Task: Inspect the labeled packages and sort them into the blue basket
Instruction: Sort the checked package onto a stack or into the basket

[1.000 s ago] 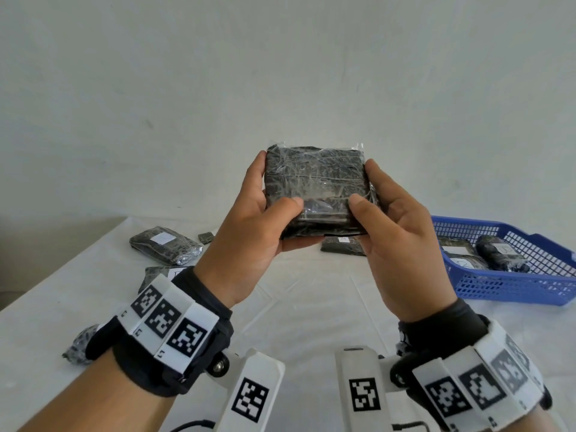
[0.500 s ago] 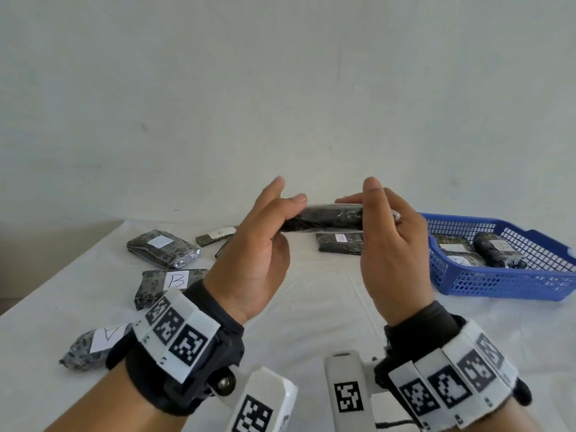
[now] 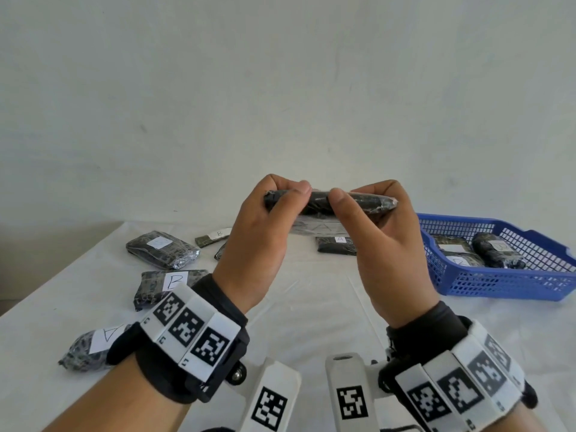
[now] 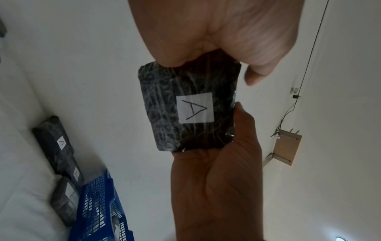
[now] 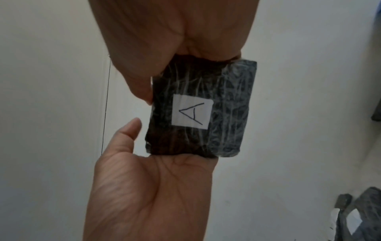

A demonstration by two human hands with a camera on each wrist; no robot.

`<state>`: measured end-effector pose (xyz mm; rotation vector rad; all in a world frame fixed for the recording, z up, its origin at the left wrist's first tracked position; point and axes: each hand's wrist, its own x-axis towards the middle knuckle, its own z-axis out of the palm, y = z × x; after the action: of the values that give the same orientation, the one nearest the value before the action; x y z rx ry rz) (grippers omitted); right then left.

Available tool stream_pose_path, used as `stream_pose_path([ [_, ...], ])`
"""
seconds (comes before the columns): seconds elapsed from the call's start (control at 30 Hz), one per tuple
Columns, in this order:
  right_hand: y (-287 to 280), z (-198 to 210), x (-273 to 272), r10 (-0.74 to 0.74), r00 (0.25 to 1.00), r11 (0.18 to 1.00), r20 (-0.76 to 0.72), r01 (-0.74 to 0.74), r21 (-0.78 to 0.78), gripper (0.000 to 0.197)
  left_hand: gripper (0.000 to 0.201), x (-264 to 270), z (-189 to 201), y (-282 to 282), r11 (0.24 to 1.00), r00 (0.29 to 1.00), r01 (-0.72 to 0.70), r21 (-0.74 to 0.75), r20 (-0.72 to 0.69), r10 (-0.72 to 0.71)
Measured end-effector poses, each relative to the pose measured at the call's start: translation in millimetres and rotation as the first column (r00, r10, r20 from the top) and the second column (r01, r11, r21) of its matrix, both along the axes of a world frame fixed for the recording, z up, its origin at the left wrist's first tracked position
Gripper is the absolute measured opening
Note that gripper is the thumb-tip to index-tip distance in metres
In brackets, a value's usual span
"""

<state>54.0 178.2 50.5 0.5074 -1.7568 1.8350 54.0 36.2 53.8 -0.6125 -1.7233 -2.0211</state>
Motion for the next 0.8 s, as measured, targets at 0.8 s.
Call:
stream_pose_path([
  [0.8, 7.3, 10.1, 0.5, 0.122, 0.984, 0.992, 0.132, -0.122, -0.005, 0.046, 0.044, -14.2, -2.4, -13.3, 0.984, 0.977, 0.141, 0.104, 0.148, -0.156],
])
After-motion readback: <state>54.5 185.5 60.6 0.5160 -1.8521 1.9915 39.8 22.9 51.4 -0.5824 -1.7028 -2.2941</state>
